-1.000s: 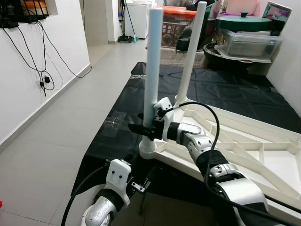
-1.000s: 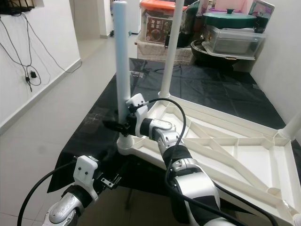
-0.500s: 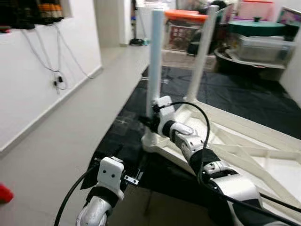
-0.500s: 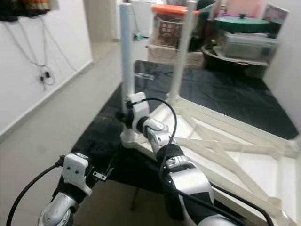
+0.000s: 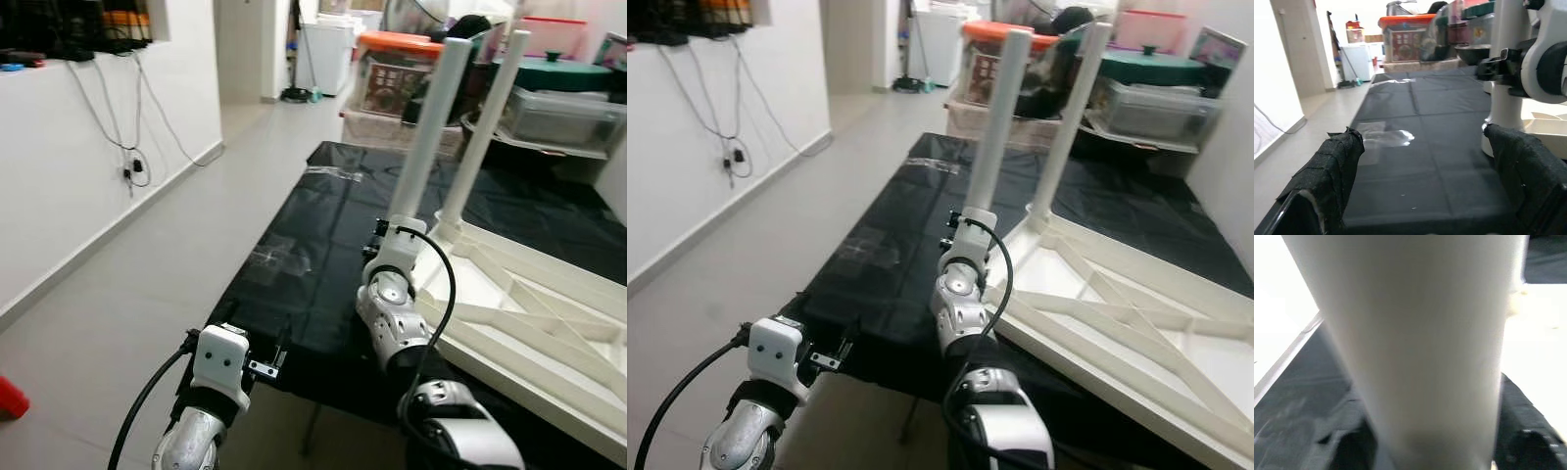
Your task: Building children table
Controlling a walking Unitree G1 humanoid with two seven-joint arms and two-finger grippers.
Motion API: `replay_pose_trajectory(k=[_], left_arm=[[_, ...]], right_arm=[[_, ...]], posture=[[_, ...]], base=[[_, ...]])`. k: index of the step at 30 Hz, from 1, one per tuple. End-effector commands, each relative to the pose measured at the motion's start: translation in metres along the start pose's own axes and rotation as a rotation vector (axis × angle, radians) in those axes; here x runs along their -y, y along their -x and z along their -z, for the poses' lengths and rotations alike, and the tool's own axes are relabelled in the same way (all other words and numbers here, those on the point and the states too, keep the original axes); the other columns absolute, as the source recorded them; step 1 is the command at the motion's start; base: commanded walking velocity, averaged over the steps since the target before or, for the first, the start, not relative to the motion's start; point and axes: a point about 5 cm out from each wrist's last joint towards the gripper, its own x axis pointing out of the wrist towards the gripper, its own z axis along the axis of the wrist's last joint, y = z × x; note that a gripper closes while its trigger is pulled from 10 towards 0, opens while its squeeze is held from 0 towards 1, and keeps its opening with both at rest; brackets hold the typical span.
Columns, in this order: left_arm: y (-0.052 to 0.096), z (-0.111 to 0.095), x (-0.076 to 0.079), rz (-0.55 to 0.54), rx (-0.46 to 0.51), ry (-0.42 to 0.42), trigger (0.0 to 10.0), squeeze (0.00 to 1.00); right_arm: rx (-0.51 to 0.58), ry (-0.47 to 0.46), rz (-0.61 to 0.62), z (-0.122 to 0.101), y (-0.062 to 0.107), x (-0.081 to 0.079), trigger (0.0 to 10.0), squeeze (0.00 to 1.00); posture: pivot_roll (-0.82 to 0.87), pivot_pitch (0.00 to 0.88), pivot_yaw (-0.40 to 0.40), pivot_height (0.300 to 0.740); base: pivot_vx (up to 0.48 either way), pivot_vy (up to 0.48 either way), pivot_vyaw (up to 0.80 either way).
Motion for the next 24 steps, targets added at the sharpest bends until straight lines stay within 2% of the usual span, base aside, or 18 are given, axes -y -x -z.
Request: replay_pose_trajectory(k=[1,2,3,5,6,7,8,9,11,12,13,14,17,18,19,20,21,24], left_arm=[[0.001,0.003,0.001,0.002,-0.012,0.000,10.0,0.00],[0.001,0.003,0.001,0.002,-0.012,0.000,10.0,0.00],[0.000,0.003,0.001,0.003,-0.012,0.001,10.0,0.00],[-0.001,0.003,0.001,0.004,-0.010,0.004,10.0,0.00],[-0.001,0.003,0.001,0.004,-0.010,0.004,10.0,0.00],[-0.002,0.003,0.002,0.005,-0.010,0.006,10.0,0.00],[-0.002,0.003,0.002,0.006,-0.010,0.007,10.0,0.00],[-0.002,0.003,0.002,0.006,-0.010,0.007,10.0,0.00],[-0.002,0.004,0.002,0.008,-0.012,0.007,10.0,0.00],[-0.002,0.004,0.002,0.008,-0.012,0.007,10.0,0.00],[-0.002,0.004,0.002,0.008,-0.012,0.008,10.0,0.00],[-0.002,0.004,0.002,0.008,-0.012,0.008,10.0,0.00],[-0.002,0.004,0.002,0.008,-0.013,0.006,10.0,0.00],[-0.002,0.004,0.002,0.008,-0.013,0.006,10.0,0.00],[-0.002,0.004,0.002,0.007,-0.013,0.006,10.0,0.00],[-0.002,0.004,0.002,0.007,-0.013,0.006,10.0,0.00],[-0.002,0.004,0.002,0.007,-0.013,0.005,10.0,0.00],[-0.002,0.004,0.003,0.007,-0.013,0.004,10.0,0.00]], right_arm=[[0.015,-0.015,-0.103,0.002,0.003,-0.012,10.0,1.00],[0.015,-0.015,-0.103,0.002,0.003,-0.012,10.0,1.00],[0.061,0.000,-0.223,-0.002,0.004,-0.021,10.0,0.00],[0.071,-0.012,-0.426,-0.007,0.003,-0.026,10.0,0.00],[0.071,-0.012,-0.426,-0.007,0.003,-0.026,10.0,0.00],[0.013,0.010,-0.603,-0.010,-0.002,-0.021,10.0,0.00],[-0.035,0.029,-0.712,-0.009,-0.002,-0.020,10.0,0.00],[-0.035,0.029,-0.712,-0.009,-0.002,-0.020,10.0,0.00],[-0.096,0.071,-0.864,-0.008,0.001,-0.019,10.0,0.00],[-0.096,0.071,-0.864,-0.008,0.001,-0.019,10.0,0.00],[-0.129,0.097,-0.977,-0.007,0.004,-0.020,10.0,0.00],[-0.129,0.097,-0.977,-0.007,0.004,-0.020,10.0,0.00],[-0.224,0.179,-1.272,-0.004,0.016,-0.021,10.0,0.00],[-0.224,0.179,-1.272,-0.004,0.016,-0.021,10.0,0.00],[-0.255,0.212,-1.355,-0.003,0.020,-0.023,10.0,0.00],[-0.255,0.212,-1.355,-0.003,0.020,-0.023,10.0,0.00],[-0.285,0.238,-1.418,-0.002,0.023,-0.026,10.0,0.00],[-0.304,0.269,-1.473,-0.001,0.025,-0.029,10.0,0.00]], posture=[[0.13,0.000,-0.068,0.740],[0.13,0.000,-0.068,0.740],[0.13,0.000,-0.072,0.740],[0.13,0.000,-0.068,0.740],[0.13,0.000,-0.068,0.740],[0.13,0.000,-0.066,0.740],[0.13,0.000,-0.065,0.740],[0.13,0.000,-0.065,0.740],[0.13,0.000,-0.067,0.740],[0.13,0.000,-0.067,0.740],[0.13,0.000,-0.065,0.740],[0.13,0.000,-0.065,0.740],[0.14,0.000,-0.072,0.740],[0.14,0.000,-0.072,0.740],[0.14,0.000,-0.074,0.740],[0.14,0.000,-0.074,0.740],[0.14,0.000,-0.074,0.740],[0.15,0.000,-0.077,0.740]], base=[[0.000,0.000,0.00],[0.000,0.000,0.00],[0.000,0.000,0.00],[0.000,0.000,0.00],[0.000,0.000,0.00],[0.000,0.000,0.00],[0.000,0.000,0.00],[0.000,0.000,0.00],[0.000,0.000,0.00],[0.000,0.000,0.00],[0.000,0.000,0.00],[0.000,0.000,0.00],[0.000,0.000,0.00],[0.000,0.000,0.00],[0.000,0.000,0.00],[0.000,0.000,0.00],[0.000,0.000,0.00],[0.000,0.000,0.00]])
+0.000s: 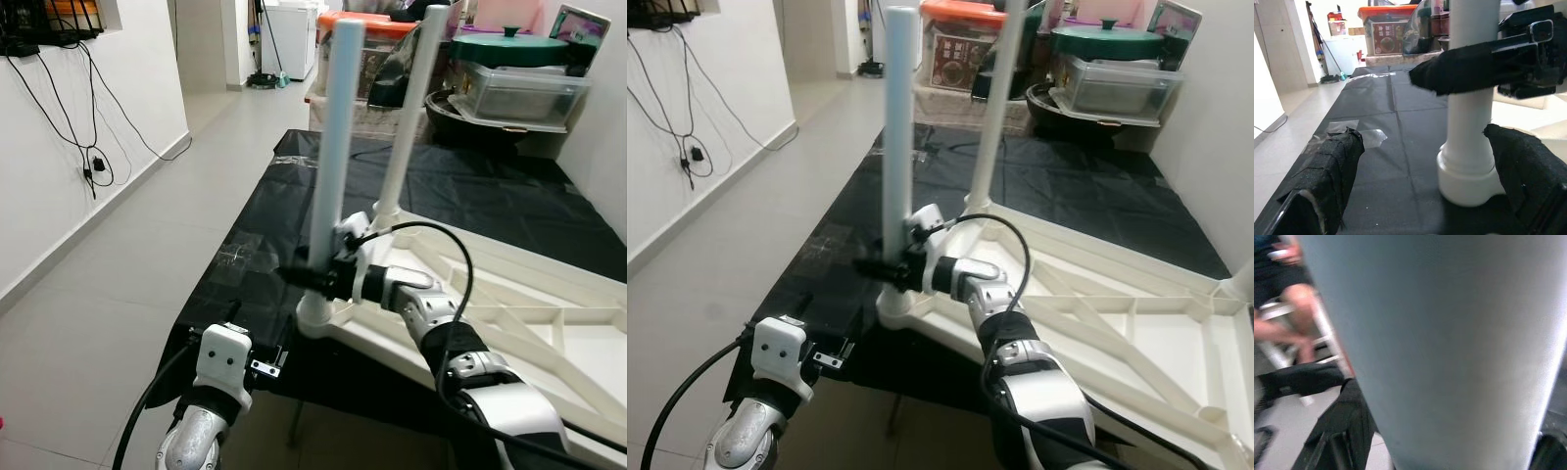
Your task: Building children table
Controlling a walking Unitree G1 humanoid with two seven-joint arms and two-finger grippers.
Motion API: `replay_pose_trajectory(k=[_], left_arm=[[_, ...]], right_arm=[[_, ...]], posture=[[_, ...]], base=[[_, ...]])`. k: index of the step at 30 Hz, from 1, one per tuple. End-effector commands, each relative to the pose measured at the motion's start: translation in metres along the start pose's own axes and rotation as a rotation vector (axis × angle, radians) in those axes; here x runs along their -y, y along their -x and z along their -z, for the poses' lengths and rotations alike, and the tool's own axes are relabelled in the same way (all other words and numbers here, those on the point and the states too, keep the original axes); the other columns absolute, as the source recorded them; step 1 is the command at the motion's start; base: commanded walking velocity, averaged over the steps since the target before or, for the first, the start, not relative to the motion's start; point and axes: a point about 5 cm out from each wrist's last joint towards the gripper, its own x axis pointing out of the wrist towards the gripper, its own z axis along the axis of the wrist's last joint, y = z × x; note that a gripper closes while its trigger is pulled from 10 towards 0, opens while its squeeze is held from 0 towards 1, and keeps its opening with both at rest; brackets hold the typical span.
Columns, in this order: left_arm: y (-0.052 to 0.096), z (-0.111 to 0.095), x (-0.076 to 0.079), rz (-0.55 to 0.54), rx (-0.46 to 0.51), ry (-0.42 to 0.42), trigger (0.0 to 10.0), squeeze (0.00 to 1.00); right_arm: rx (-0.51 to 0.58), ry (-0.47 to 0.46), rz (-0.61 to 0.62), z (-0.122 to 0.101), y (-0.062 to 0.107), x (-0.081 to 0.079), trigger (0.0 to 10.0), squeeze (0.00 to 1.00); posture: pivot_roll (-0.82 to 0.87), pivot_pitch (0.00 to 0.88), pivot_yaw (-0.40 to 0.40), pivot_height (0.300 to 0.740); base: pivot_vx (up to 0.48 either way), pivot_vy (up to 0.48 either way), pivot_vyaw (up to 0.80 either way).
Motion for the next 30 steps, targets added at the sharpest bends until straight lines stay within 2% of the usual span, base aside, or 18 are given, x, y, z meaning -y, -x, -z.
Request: replay_pose_trajectory(k=[1,2,3,7,8,9,11,12,13,16,17,18,19,20,22,25,29,30], left_arm=[[0.000,0.001,0.001,0.003,-0.004,0.002,10.0,0.00],[0.000,0.001,0.001,0.003,-0.004,0.002,10.0,0.00],[0.000,0.001,0.002,0.004,-0.005,0.002,10.0,0.00],[0.001,0.001,0.002,0.005,-0.005,0.001,10.0,0.00],[0.001,0.001,0.002,0.005,-0.006,0.001,10.0,0.00],[0.001,0.002,0.002,0.005,-0.008,0.001,10.0,0.00],[0.001,0.002,0.002,0.005,-0.008,0.002,10.0,0.00],[0.001,0.002,0.002,0.007,-0.010,0.001,10.0,0.00],[0.000,0.002,0.002,0.008,-0.011,0.001,10.0,0.00],[0.000,0.002,0.002,0.009,-0.011,0.001,10.0,0.00],[0.000,0.002,0.002,0.009,-0.011,0.000,10.0,0.00],[0.000,0.002,0.002,0.009,-0.011,0.000,10.0,0.00],[0.000,0.002,0.002,0.009,-0.011,-0.001,10.0,0.00],[0.000,0.002,0.002,0.009,-0.011,-0.001,10.0,0.00],[0.000,0.002,0.002,0.008,-0.011,-0.002,10.0,0.00],[0.000,0.002,0.002,0.009,-0.012,-0.001,10.0,0.00],[0.000,0.002,0.002,0.012,-0.014,-0.001,10.0,0.00],[0.000,0.002,0.003,0.013,-0.015,-0.001,10.0,0.00]], right_arm=[[-0.073,0.015,-0.101,0.005,-0.012,-0.009,10.0,0.00],[-0.073,0.015,-0.101,0.005,-0.012,-0.009,10.0,0.00],[-0.093,0.037,-0.134,0.004,-0.015,-0.011,0.0,0.00],[-0.096,0.092,-0.085,0.000,-0.021,-0.011,0.0,0.00],[-0.075,0.131,0.042,-0.004,-0.025,-0.006,0.0,0.00],[-0.023,0.166,0.372,-0.016,-0.029,0.009,0.0,0.00],[-0.016,0.166,0.434,-0.018,-0.028,0.012,0.0,0.00],[0.019,0.120,0.688,-0.026,-0.021,0.024,0.0,0.00],[0.045,0.089,0.794,-0.027,-0.016,0.029,0.0,0.00],[0.070,0.059,0.877,-0.028,-0.012,0.033,0.0,0.00],[0.097,0.009,1.037,-0.025,0.000,0.039,0.0,0.00],[0.097,0.009,1.037,-0.025,0.000,0.039,0.0,0.00],[0.125,-0.021,1.224,-0.022,0.013,0.044,0.0,0.00],[0.125,-0.021,1.224,-0.022,0.013,0.044,0.0,0.00],[0.183,-0.101,1.476,-0.010,0.029,0.043,0.0,0.00],[0.205,-0.152,1.575,-0.001,0.026,0.035,0.0,0.00],[0.212,-0.176,1.581,0.004,0.015,0.025,0.0,0.00],[0.237,-0.194,1.518,0.003,0.004,0.019,3.8,0.00]], posture=[[0.15,0.000,-0.076,0.740],[0.15,0.000,-0.076,0.740],[0.15,0.000,-0.076,0.740],[0.15,0.000,-0.079,0.740],[0.14,0.000,-0.080,0.740],[0.14,0.000,-0.077,0.740],[0.14,0.000,-0.077,0.740],[0.13,0.000,-0.072,0.740],[0.13,0.000,-0.073,0.740],[0.13,0.000,-0.073,0.740],[0.14,0.000,-0.075,0.740],[0.14,0.000,-0.075,0.740],[0.14,0.000,-0.074,0.740],[0.14,0.000,-0.074,0.740],[0.13,0.000,-0.074,0.740],[0.13,0.000,-0.070,0.740],[0.13,0.000,-0.068,0.740],[0.13,0.000,-0.069,0.740]], base=[[0.000,0.000,0.00],[0.000,0.000,0.00],[0.000,0.000,0.00],[0.000,0.000,0.00],[0.000,0.000,0.00],[0.000,0.000,0.00],[0.000,0.000,0.00],[0.000,0.000,0.00],[0.000,0.000,0.00],[0.000,0.000,0.00],[0.000,0.000,0.00],[0.000,0.000,0.00],[0.000,0.000,0.00],[0.000,0.000,0.00],[0.000,0.000,0.00],[0.000,0.000,0.00],[0.000,0.000,0.00],[0.000,0.000,0.00]])
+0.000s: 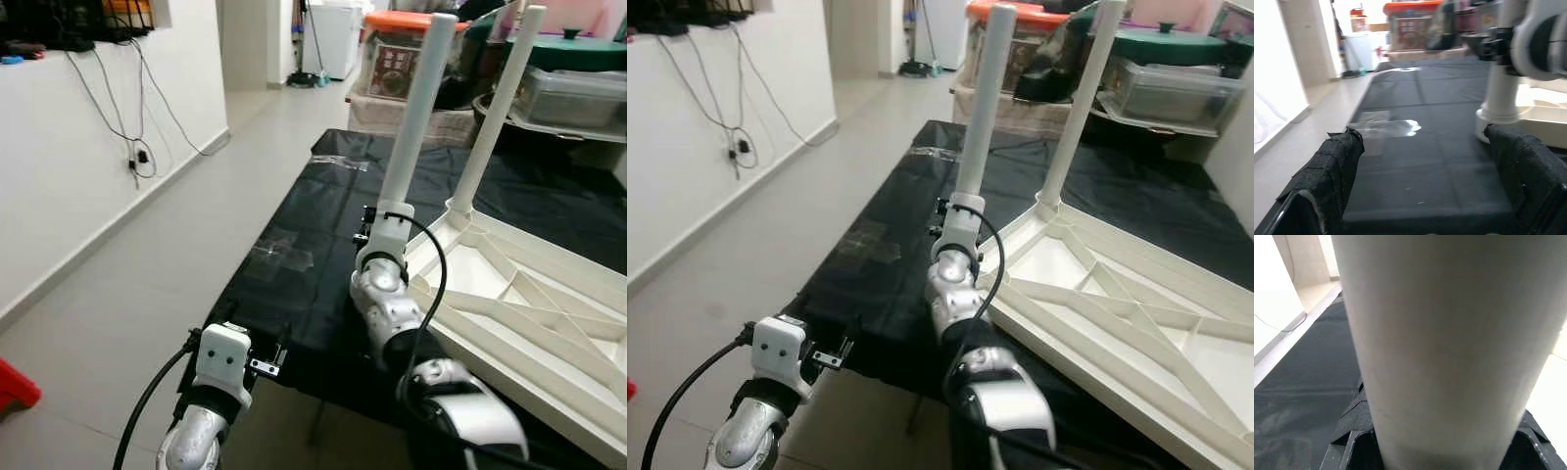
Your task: Building children table
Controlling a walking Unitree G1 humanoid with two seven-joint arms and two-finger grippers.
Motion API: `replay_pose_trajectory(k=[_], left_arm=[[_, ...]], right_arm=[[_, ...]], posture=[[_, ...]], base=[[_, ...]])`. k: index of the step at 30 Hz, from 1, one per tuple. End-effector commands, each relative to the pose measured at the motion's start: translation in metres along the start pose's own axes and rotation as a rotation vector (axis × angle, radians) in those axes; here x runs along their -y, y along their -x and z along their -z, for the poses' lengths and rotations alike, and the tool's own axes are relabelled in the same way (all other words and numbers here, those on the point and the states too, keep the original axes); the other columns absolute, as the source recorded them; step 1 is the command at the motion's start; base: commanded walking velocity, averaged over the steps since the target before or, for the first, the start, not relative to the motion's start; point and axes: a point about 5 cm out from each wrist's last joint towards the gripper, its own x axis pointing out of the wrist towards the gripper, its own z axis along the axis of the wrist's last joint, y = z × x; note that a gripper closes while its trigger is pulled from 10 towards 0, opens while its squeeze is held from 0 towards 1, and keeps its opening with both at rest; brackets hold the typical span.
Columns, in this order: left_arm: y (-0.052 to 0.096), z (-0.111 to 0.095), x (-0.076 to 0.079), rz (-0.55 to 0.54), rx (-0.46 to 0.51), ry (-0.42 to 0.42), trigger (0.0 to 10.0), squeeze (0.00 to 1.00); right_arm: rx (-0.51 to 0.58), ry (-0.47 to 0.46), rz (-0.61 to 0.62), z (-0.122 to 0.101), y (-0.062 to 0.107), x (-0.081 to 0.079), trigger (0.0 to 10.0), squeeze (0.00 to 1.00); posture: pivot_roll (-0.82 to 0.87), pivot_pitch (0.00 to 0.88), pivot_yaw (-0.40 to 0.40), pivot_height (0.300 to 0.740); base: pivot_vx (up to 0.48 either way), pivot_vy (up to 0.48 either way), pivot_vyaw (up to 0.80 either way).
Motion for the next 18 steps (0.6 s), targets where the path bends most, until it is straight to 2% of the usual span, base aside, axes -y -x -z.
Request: replay_pose_trajectory(k=[1,2,3,6,7,8,9,11,12,14,15,17,18], left_arm=[[0.000,0.003,0.001,0.008,-0.016,-0.001,10.0,0.00],[0.000,0.003,0.001,0.008,-0.016,-0.001,10.0,0.00],[0.000,0.003,0.001,0.008,-0.017,-0.001,10.0,0.00],[0.000,0.003,0.001,0.008,-0.018,-0.001,10.0,0.00],[0.000,0.004,0.002,0.007,-0.018,-0.001,10.0,0.00],[0.000,0.004,0.002,0.007,-0.018,-0.001,10.0,0.00],[0.000,0.004,0.002,0.007,-0.018,0.000,10.0,0.00],[0.000,0.004,0.002,0.007,-0.018,0.000,10.0,0.00],[0.000,0.004,0.002,0.007,-0.018,0.000,10.0,0.00],[-0.001,0.004,0.001,0.009,-0.019,0.001,10.0,0.00],[-0.001,0.004,0.001,0.009,-0.019,0.001,10.0,0.00],[-0.001,0.005,0.001,0.013,-0.020,0.001,10.0,0.00],[-0.001,0.005,0.001,0.013,-0.020,0.001,10.0,0.00]], right_arm=[[-0.011,-0.050,-0.077,0.006,0.008,-0.010,10.0,0.95],[-0.011,-0.050,-0.077,0.006,0.008,-0.010,10.0,0.95],[0.004,-0.061,-0.145,0.005,0.012,-0.019,10.0,1.00],[0.046,-0.040,-0.191,0.004,0.016,-0.023,10.0,1.00],[0.087,-0.039,-0.263,0.001,0.016,-0.024,10.0,0.00],[0.087,-0.039,-0.263,0.001,0.016,-0.024,10.0,0.00],[0.108,-0.046,-0.304,0.000,0.017,-0.025,10.0,0.00],[0.113,-0.082,-0.462,-0.003,0.016,-0.024,10.0,0.00],[0.113,-0.082,-0.462,-0.003,0.016,-0.024,10.0,0.00],[0.060,-0.061,-0.668,-0.001,0.012,-0.022,10.0,0.00],[0.060,-0.061,-0.668,-0.001,0.012,-0.022,10.0,0.00],[-0.014,-0.027,-0.875,0.001,0.011,-0.020,10.0,0.00],[-0.014,-0.027,-0.875,0.001,0.011,-0.020,10.0,0.00]], posture=[[0.13,0.000,-0.072,0.740],[0.13,0.000,-0.072,0.740],[0.13,0.000,-0.071,0.740],[0.13,0.000,-0.075,0.740],[0.13,0.000,-0.073,0.740],[0.13,0.000,-0.073,0.740],[0.13,0.000,-0.073,0.740],[0.12,0.000,-0.069,0.740],[0.12,0.000,-0.069,0.740],[0.12,0.000,-0.067,0.740],[0.12,0.000,-0.067,0.740],[0.11,0.000,-0.063,0.740],[0.11,0.000,-0.063,0.740]], base=[[0.000,0.000,0.00],[0.000,0.000,0.00],[0.000,0.000,0.00],[0.000,0.000,0.00],[0.000,0.000,0.00],[0.000,0.000,0.00],[0.000,0.000,0.00],[0.000,0.000,0.00],[0.000,0.000,0.00],[0.000,0.000,0.00],[0.000,0.000,0.00],[0.000,0.000,0.00],[0.000,0.000,0.00]])
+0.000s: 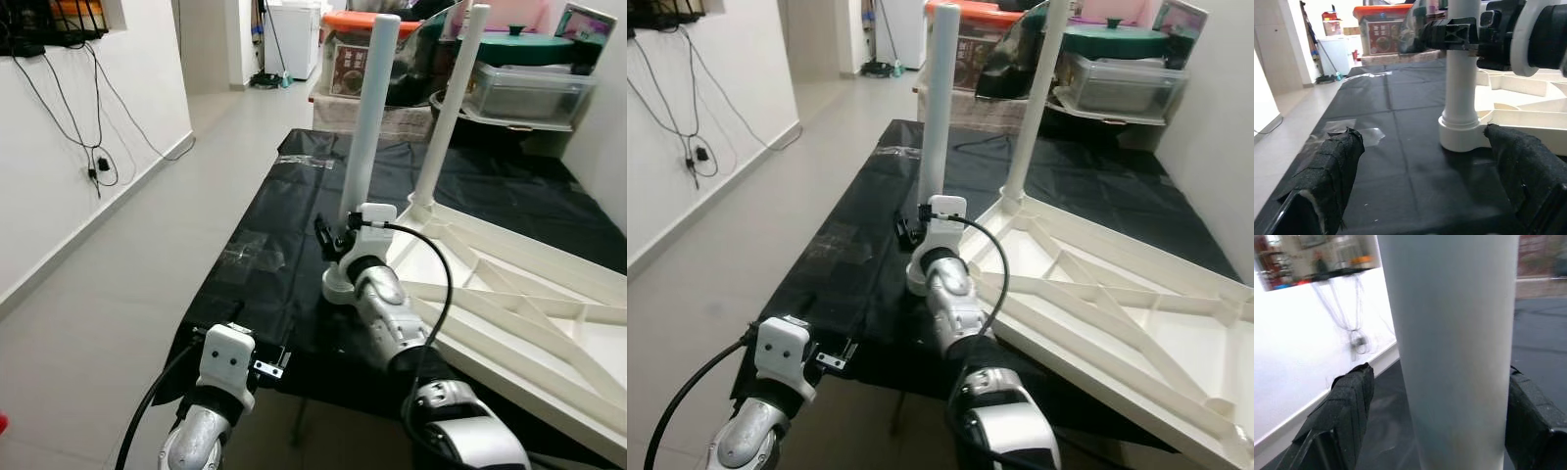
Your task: Building children table
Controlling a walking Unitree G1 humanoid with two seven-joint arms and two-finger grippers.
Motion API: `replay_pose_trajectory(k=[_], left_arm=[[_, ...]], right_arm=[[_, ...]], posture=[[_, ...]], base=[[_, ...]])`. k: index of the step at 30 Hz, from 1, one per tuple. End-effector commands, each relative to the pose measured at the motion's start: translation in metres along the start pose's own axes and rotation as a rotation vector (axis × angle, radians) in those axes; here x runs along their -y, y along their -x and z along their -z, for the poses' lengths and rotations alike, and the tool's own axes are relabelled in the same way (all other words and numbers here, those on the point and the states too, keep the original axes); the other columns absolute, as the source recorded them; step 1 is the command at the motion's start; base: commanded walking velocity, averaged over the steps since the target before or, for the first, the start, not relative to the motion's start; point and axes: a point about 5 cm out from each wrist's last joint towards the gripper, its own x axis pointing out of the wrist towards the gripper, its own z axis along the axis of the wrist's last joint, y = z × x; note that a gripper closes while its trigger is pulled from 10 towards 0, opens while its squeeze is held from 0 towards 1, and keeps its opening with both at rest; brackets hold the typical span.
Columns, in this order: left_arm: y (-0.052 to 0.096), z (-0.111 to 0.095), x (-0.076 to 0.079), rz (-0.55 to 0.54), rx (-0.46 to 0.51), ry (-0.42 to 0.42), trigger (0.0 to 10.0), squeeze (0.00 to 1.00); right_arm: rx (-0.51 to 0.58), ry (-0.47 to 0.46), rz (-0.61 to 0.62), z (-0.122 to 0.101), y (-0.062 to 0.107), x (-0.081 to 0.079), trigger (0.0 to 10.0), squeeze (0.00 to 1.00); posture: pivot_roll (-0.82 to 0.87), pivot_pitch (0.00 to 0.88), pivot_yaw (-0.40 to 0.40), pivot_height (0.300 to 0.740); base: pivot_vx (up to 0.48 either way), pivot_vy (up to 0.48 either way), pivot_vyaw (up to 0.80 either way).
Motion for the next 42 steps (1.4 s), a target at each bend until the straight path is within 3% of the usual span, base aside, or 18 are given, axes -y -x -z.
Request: replay_pose_trajectory(k=[1,5,8,13,14,15,17,21,27,28,29,31,32,33,34,35,37,42], left_arm=[[0.000,0.004,0.001,0.010,-0.018,0.001,10.0,0.00],[0.000,0.004,0.002,0.014,-0.018,0.000,10.0,0.00],[0.001,0.004,0.002,0.014,-0.016,-0.001,10.0,0.00],[0.002,0.003,0.003,0.010,-0.015,-0.002,10.0,0.00],[0.002,0.003,0.003,0.010,-0.015,-0.002,10.0,0.00],[0.003,0.002,0.003,0.010,-0.015,-0.002,10.0,0.00],[0.002,0.002,0.003,0.011,-0.015,-0.003,10.0,0.00],[0.003,0.002,0.003,0.010,-0.014,-0.002,10.0,0.00],[0.002,0.003,0.002,0.012,-0.017,0.000,10.0,0.00],[0.002,0.003,0.002,0.012,-0.017,0.000,10.0,0.00],[0.002,0.003,0.002,0.012,-0.017,0.001,10.0,0.00],[0.002,0.003,0.002,0.012,-0.017,0.001,10.0,0.00],[0.001,0.003,0.002,0.013,-0.018,0.001,10.0,0.00],[0.001,0.003,0.002,0.013,-0.018,0.001,10.0,0.00],[0.001,0.003,0.002,0.014,-0.019,0.000,10.0,0.00],[0.001,0.003,0.002,0.014,-0.019,0.000,10.0,0.00],[0.000,0.003,0.001,0.014,-0.019,-0.001,10.0,0.00],[0.000,0.003,0.001,0.013,-0.019,-0.002,10.0,0.00]], right_arm=[[-0.092,-0.007,-0.261,0.006,-0.004,-0.018,10.0,0.00],[-0.168,0.019,-0.468,0.004,-0.005,-0.025,10.0,0.00],[-0.243,0.057,-0.757,-0.002,-0.006,-0.044,10.0,0.00],[-0.289,0.092,-0.926,-0.003,-0.006,-0.061,10.0,0.00],[-0.287,0.101,-0.922,-0.003,-0.008,-0.064,2.3,0.00],[-0.273,0.122,-0.908,-0.004,-0.010,-0.067,0.0,0.00],[-0.271,0.124,-0.913,-0.004,-0.010,-0.067,0.0,0.00],[-0.216,0.174,-0.764,-0.005,-0.016,-0.064,0.0,0.00],[-0.128,0.229,-0.122,-0.015,-0.027,-0.022,0.0,0.00],[-0.128,0.229,-0.122,-0.015,-0.027,-0.022,0.0,0.00],[-0.117,0.205,0.092,-0.017,-0.024,-0.005,0.0,0.00],[-0.117,0.205,0.092,-0.017,-0.024,-0.005,0.0,0.00],[-0.093,0.180,0.337,-0.017,-0.017,0.015,0.0,0.00],[-0.093,0.180,0.337,-0.017,-0.017,0.015,0.0,0.00],[-0.074,0.122,0.558,-0.014,-0.007,0.029,0.0,0.00],[-0.074,0.122,0.558,-0.014,-0.007,0.029,0.0,0.00],[-0.065,0.018,0.794,-0.004,0.008,0.038,0.0,0.00],[-0.066,-0.035,0.840,0.004,0.011,0.026,0.0,0.00]], posture=[[0.12,0.000,-0.065,0.740],[0.13,0.000,-0.073,0.740],[0.15,0.000,-0.086,0.740],[0.16,0.000,-0.093,0.740],[0.15,0.000,-0.092,0.740],[0.15,0.000,-0.092,0.740],[0.16,0.000,-0.093,0.740],[0.15,0.000,-0.092,0.740],[0.14,0.000,-0.081,0.740],[0.14,0.000,-0.081,0.740],[0.13,0.000,-0.075,0.740],[0.13,0.000,-0.075,0.740],[0.13,0.000,-0.074,0.740],[0.13,0.000,-0.074,0.740],[0.13,0.000,-0.072,0.740],[0.13,0.000,-0.072,0.740],[0.13,0.000,-0.073,0.740],[0.13,0.000,-0.072,0.740]], base=[[0.000,0.000,0.00],[0.000,0.000,0.00],[0.000,0.000,0.00],[0.000,0.000,0.00],[0.000,0.000,0.00],[0.000,0.000,0.00],[0.000,0.000,0.00],[0.000,0.000,0.00],[0.000,0.000,0.00],[0.000,0.000,0.00],[0.000,0.000,0.00],[0.000,0.000,0.00],[0.000,0.000,0.00],[0.000,0.000,0.00],[0.000,0.000,0.00],[0.000,0.000,0.00],[0.000,0.000,0.00],[0.000,0.000,0.00]])
